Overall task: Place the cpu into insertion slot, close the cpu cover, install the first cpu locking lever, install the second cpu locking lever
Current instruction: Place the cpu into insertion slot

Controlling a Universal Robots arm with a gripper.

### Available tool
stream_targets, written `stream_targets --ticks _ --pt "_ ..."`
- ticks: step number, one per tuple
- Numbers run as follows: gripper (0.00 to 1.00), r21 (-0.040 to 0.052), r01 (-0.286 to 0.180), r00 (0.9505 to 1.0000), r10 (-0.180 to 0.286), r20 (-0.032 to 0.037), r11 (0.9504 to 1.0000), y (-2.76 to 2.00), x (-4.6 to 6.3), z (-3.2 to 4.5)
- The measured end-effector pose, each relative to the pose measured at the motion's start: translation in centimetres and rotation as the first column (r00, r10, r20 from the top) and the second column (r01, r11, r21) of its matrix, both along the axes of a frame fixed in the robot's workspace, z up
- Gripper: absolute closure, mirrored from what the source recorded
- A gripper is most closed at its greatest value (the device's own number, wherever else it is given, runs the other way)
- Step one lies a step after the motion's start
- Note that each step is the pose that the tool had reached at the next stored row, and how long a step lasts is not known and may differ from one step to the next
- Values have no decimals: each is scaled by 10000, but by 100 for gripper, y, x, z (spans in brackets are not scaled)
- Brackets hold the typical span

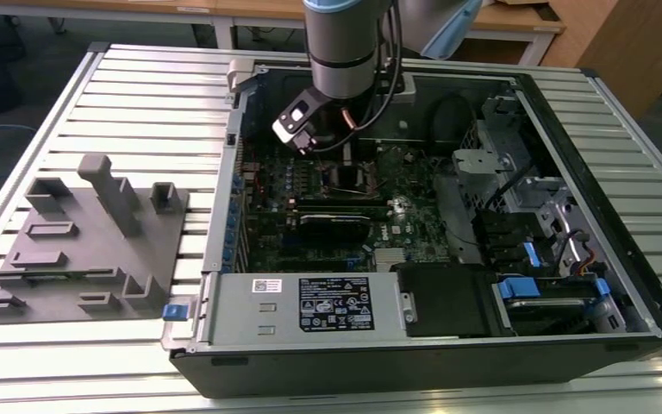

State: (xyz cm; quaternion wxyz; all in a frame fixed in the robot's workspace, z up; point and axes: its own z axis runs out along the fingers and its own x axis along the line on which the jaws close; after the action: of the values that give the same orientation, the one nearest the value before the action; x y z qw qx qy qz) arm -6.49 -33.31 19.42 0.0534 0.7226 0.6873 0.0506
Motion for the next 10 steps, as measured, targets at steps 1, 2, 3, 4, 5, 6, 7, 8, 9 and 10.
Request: stream_targets --ticks 1,2,3,4,5,6,7,8,9,10 --pt "46 -2 0 10000 0 0 10000 -1 -5 0" --pt "46 -2 0 10000 0 1 10000 -1 -8 -1" --pt "46 -2 0 10000 0 3 10000 -2 -8 -2" --pt "46 -2 0 10000 0 7 10000 -5 -9 -3" --pt "46 -2 -3 10000 3 8 10000 -7 -9 -3" --pt "46 -2 -6 10000 6 10 10000 -8 -9 -4" --pt "46 -2 -10 10000 10 10 10000 -9 -9 -4" --pt "46 -2 -15 10000 15 10 10000 -10 -9 -4" --pt "46 -2 -18 10000 18 10 10000 -10 -9 -4" --pt "46 -3 -21 10000 21 10 10000 -10 -8 -4"
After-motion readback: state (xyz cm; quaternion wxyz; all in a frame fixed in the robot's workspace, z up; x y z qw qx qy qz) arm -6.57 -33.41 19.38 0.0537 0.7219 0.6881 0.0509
